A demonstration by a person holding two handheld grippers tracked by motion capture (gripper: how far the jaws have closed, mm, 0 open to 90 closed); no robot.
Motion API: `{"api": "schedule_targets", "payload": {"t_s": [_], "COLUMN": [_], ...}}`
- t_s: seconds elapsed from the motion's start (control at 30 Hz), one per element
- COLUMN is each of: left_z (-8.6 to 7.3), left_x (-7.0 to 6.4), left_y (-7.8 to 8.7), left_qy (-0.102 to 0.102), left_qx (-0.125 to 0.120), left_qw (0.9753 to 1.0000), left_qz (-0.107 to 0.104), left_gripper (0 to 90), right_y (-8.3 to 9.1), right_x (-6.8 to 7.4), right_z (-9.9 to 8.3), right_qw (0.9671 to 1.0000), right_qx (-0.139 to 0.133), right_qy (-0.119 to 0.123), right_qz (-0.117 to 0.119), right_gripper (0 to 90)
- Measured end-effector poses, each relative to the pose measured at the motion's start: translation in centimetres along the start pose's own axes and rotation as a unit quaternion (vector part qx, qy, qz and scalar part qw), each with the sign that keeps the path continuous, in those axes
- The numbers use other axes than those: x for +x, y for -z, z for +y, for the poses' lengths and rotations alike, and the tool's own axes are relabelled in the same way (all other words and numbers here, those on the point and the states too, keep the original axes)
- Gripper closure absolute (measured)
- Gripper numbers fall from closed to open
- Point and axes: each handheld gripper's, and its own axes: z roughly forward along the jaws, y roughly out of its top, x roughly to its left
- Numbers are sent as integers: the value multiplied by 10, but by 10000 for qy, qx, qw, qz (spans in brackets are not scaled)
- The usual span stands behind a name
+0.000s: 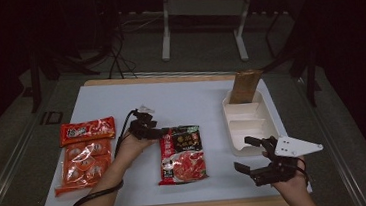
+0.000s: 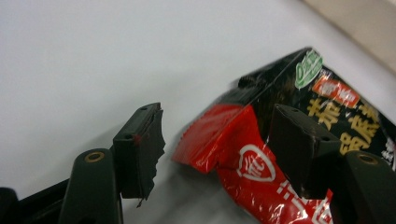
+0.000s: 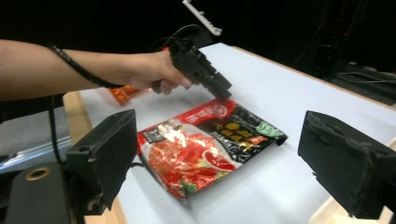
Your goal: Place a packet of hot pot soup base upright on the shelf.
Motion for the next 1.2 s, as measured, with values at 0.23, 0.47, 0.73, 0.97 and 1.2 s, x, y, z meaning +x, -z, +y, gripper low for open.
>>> {"api": "schedule_targets", "payload": {"t_s": [0.23, 0.47, 0.73, 0.97, 1.2], "left_z": [-5, -5, -1, 7, 6], "left_x": [-1, -6, -16, -22, -24], "left_y": [-10, -14, -19, -16, -9], "left_qy": [-10, -47, -97, -138, -379], "left_qx": [198, 402, 802, 962, 765], "left_qw": [9998, 9992, 9967, 9949, 9961], "left_qz": [-78, -1, 110, 273, 217], "left_gripper": [360, 532, 700, 840, 863], "right_y": [-2, -1, -1, -2, 0], "right_x": [2, 1, 1, 1, -3], "right_z": [0, -1, 0, 0, 0], "right_qw": [10000, 10000, 10000, 10000, 9998], "right_qx": [62, 56, 44, 27, -39], "right_qy": [32, 25, 12, -34, -141], "right_qz": [46, 32, 37, 78, 117], "right_gripper": [133, 133, 133, 122, 116]}}
